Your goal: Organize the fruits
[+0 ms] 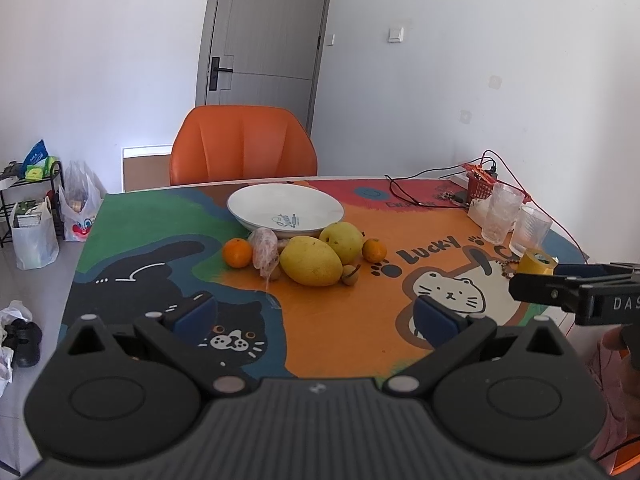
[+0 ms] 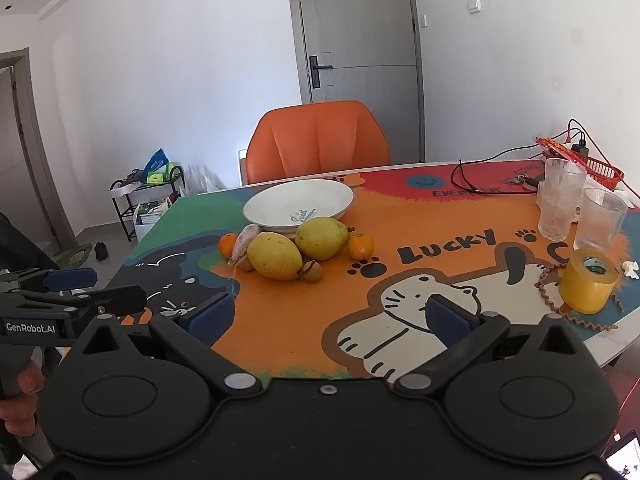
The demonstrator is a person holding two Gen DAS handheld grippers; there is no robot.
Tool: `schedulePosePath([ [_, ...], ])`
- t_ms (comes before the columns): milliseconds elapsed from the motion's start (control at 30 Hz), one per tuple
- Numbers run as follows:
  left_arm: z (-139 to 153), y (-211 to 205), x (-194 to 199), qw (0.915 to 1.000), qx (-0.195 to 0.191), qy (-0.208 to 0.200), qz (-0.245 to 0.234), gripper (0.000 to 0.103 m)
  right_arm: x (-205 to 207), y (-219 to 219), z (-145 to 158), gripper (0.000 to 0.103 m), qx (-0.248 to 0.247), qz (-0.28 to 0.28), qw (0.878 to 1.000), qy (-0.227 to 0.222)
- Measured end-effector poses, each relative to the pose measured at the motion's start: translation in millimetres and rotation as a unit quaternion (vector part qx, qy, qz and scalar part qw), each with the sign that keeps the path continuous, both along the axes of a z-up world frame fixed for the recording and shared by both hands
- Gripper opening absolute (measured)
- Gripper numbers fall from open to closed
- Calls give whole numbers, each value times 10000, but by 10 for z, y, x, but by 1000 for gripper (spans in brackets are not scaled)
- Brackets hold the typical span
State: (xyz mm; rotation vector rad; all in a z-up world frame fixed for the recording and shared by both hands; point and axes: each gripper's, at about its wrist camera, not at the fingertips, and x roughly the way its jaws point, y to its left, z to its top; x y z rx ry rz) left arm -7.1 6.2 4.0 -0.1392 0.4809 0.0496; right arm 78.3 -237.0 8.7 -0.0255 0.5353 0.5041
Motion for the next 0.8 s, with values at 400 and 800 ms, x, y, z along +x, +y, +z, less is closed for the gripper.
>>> schedulePosePath([
  [400,3,9,4,10000,5,-10,1,103,42,-60,-14,103,51,-159,9998,49],
  [800,10,3,1,10000,9,-19,6,103,38,-75,6,103,60,-159,9999,6],
])
